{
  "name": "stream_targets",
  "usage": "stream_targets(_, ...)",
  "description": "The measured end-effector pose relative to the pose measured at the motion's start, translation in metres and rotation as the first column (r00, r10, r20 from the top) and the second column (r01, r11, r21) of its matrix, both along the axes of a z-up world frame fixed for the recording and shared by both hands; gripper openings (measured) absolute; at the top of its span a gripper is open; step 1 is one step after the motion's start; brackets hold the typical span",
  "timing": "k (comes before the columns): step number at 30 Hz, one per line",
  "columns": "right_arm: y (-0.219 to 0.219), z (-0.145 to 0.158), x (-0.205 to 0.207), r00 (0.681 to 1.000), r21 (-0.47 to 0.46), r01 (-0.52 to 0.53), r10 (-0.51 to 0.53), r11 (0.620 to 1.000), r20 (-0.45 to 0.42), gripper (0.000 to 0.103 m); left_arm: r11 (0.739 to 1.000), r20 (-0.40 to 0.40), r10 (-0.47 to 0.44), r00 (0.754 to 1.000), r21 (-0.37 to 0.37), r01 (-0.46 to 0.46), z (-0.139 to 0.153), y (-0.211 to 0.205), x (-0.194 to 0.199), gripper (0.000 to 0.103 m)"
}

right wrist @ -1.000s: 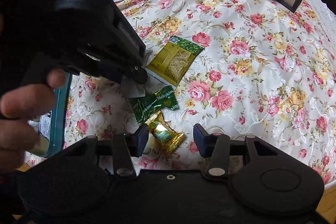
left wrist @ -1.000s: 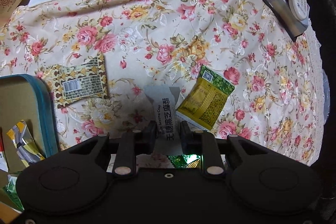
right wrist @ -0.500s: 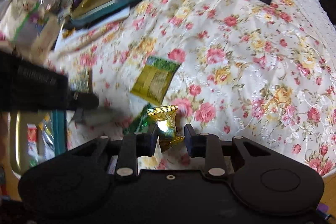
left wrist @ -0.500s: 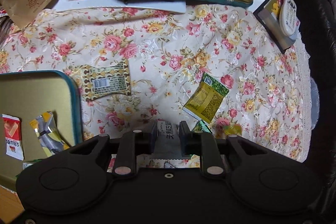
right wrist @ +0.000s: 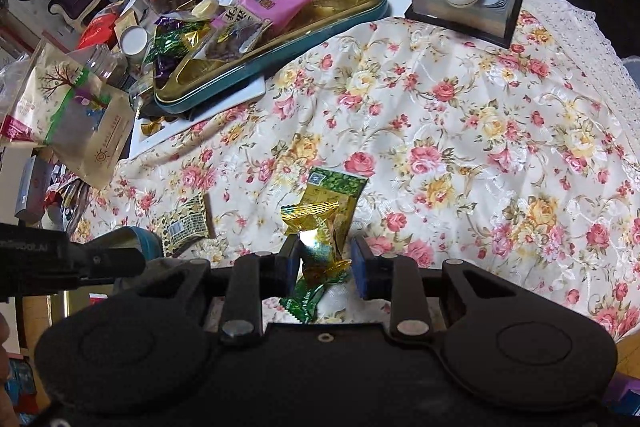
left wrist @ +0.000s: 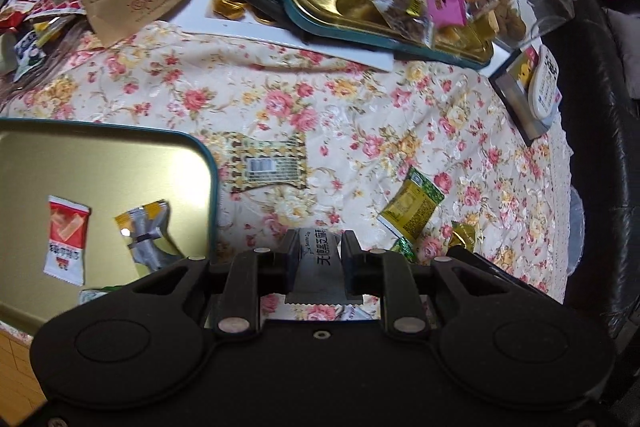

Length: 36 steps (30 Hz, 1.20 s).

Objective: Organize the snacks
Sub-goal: 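Carry the grey packet and gold candy over the gold tray and release both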

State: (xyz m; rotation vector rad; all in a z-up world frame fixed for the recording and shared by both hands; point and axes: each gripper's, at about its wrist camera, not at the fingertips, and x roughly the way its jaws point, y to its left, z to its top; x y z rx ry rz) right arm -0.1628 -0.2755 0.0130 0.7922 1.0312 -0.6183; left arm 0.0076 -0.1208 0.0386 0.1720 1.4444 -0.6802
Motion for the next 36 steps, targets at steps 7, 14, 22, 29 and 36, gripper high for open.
stream_targets(7,0.030,0.011,0.026,0.997,-0.010,-0.071,0.071,0.997,0.029,0.029,0.995,0.071,0.100,0.992,-0.001,-0.100,0.016,0.039,0.023,0.029)
stream_targets(14,0.072,0.024,0.060,0.983,-0.018,-0.169,0.170,0.985,0.071,0.029,0.981,0.149,0.192,0.970,0.002,-0.194,0.030,0.079,0.042,0.029)
stream_targets(22,0.123,0.035,0.102,0.954,-0.020,-0.278,0.279,0.960,0.114,0.029,0.953,0.157,0.296,0.942,0.017,-0.303,0.027,0.129,0.065,0.029)
stream_targets(29,0.157,0.036,0.127,0.931,-0.019,-0.345,0.345,0.938,0.119,0.029,0.933,0.144,0.353,0.924,0.014,-0.359,0.024,0.166,0.080,0.029)
stream_targets(36,0.175,0.029,0.136,0.918,-0.013,-0.384,0.383,0.923,0.098,0.029,0.937,0.051,0.348,0.936,-0.010,-0.348,0.015,0.179,0.088,0.029)
